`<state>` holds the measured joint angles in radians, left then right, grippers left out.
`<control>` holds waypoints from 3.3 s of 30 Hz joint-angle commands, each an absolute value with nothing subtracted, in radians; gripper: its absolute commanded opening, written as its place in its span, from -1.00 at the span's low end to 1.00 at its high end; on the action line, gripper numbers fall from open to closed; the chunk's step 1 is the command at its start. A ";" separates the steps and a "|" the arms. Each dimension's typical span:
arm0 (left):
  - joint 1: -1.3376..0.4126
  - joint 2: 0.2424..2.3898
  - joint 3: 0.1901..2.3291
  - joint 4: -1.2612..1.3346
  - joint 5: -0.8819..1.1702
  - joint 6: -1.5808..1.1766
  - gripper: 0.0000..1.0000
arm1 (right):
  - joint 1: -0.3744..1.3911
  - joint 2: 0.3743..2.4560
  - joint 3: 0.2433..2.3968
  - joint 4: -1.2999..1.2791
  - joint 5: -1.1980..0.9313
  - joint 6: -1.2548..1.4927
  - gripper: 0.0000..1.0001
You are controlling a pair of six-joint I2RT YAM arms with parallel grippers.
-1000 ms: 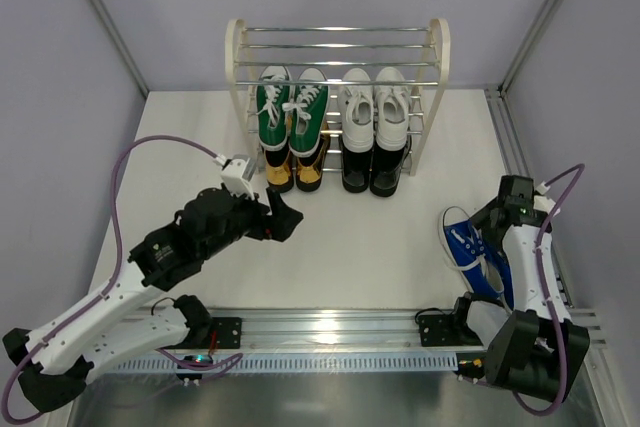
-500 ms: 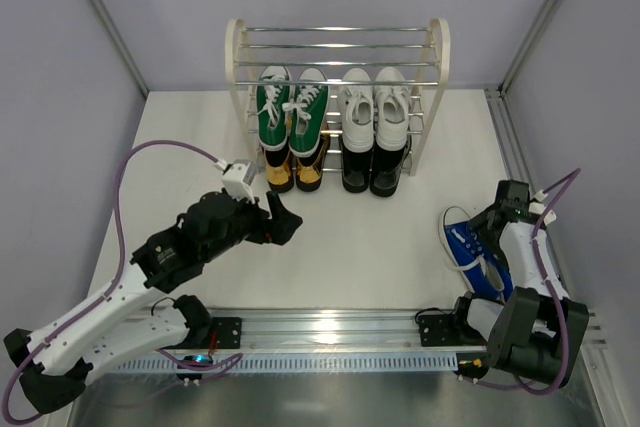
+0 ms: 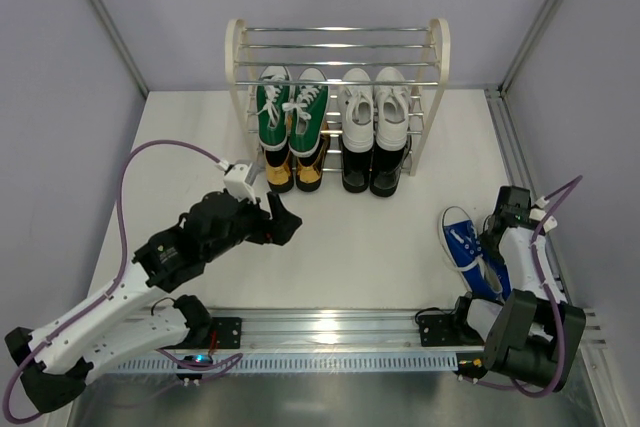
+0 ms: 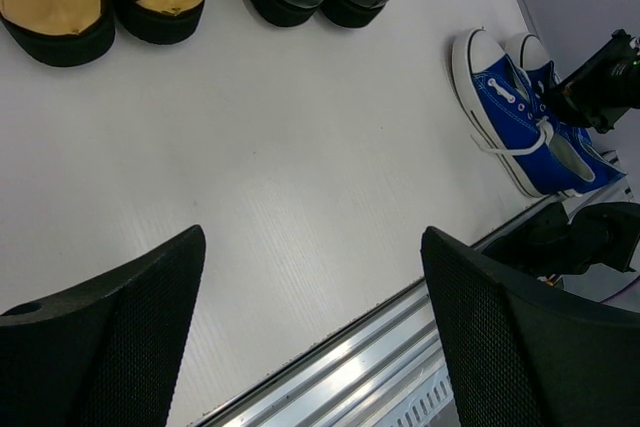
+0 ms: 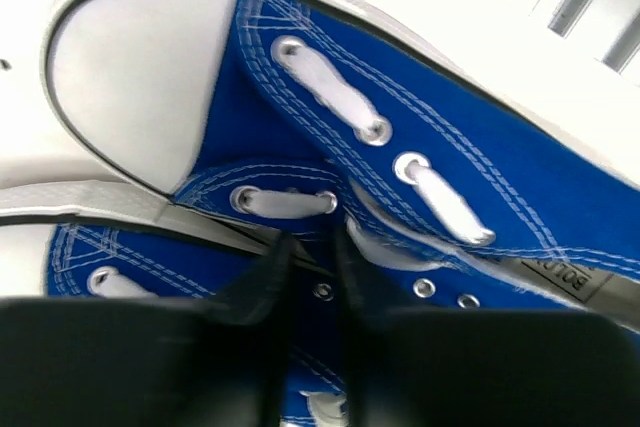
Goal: Place and organize the shoes onto the shoe shelf
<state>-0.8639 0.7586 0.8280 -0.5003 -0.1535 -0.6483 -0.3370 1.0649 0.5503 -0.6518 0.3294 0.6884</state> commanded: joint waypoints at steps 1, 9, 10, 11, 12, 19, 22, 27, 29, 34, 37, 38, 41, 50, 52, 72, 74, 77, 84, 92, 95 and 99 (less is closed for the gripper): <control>-0.867 0.730 0.822 -0.505 -0.167 -0.640 0.72 | -0.336 1.063 0.528 -0.557 0.227 0.716 -0.78; -0.865 0.753 0.833 -0.494 -0.163 -0.635 0.69 | -0.334 0.895 0.620 -0.618 0.048 0.621 -0.92; -0.867 0.755 0.834 -0.494 -0.164 -0.632 0.69 | -0.334 0.887 0.630 -0.630 0.019 0.594 -0.92; -0.865 0.756 0.836 -0.492 -0.166 -0.630 0.69 | -0.334 0.879 0.644 -0.643 0.014 0.585 -0.92; -0.867 0.756 0.835 -0.492 -0.166 -0.630 0.69 | -0.334 0.874 0.664 -0.661 -0.030 0.572 -0.92; -0.867 0.755 0.822 -0.477 -0.161 -0.634 0.67 | -0.334 0.890 0.704 -0.686 -0.080 0.509 -0.92; -0.867 0.738 0.813 -0.483 -0.163 -0.638 0.66 | -0.334 0.931 0.724 -0.701 -0.052 0.517 -0.66; -0.867 0.700 0.796 -0.486 -0.175 -0.640 0.66 | -0.334 0.930 0.787 -0.817 0.158 0.543 0.75; -0.867 0.689 0.792 -0.486 -0.175 -0.641 0.66 | -0.334 0.910 0.805 -0.844 0.277 0.555 1.00; -0.867 0.666 0.775 -0.476 -0.160 -0.641 0.66 | -0.339 0.962 0.833 -0.871 0.351 0.551 0.99; -0.865 0.646 0.769 -0.474 -0.152 -0.640 0.66 | -0.350 1.021 0.784 -0.821 0.287 0.532 1.00; -0.867 0.640 0.764 -0.472 -0.149 -0.641 0.66 | -0.350 1.034 0.784 -0.818 0.278 0.535 0.99; -0.867 0.615 0.759 -0.480 -0.149 -0.644 0.66 | -0.350 1.057 0.743 -0.752 0.207 0.534 0.99; -0.867 0.575 0.755 -0.509 -0.167 -0.649 0.66 | -0.353 1.097 0.635 -0.563 -0.035 0.508 1.00; -0.867 0.571 0.755 -0.514 -0.173 -0.650 0.66 | -0.353 1.104 0.609 -0.539 -0.078 0.503 0.99; -0.865 0.595 0.755 -0.506 -0.163 -0.673 0.63 | -0.351 0.890 0.557 -0.509 -0.391 0.540 1.00; -0.865 0.589 0.755 -0.511 -0.164 -0.676 0.62 | -0.351 0.893 0.587 -0.572 -0.283 0.500 1.00; -0.865 0.584 0.755 -0.514 -0.166 -0.681 0.62 | -0.351 0.911 0.612 -0.610 -0.224 0.466 1.00; -0.867 0.583 0.753 -0.515 -0.163 -0.684 0.62 | -0.261 1.040 0.658 -0.687 -0.015 0.486 1.00; -0.867 0.569 0.736 -0.511 -0.178 -0.684 0.62 | -0.183 0.980 0.790 -0.841 0.376 0.586 0.99; -0.865 0.575 0.735 -0.506 -0.176 -0.683 0.62 | -0.184 0.974 0.796 -0.850 0.385 0.557 0.99; -0.865 0.572 0.733 -0.508 -0.181 -0.680 0.62 | -0.181 0.962 0.767 -0.778 0.200 0.474 1.00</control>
<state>-0.8639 0.5739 0.7372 -0.5343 -0.1734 -0.6773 -0.1860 0.9791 0.7658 -0.8078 0.2722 0.5316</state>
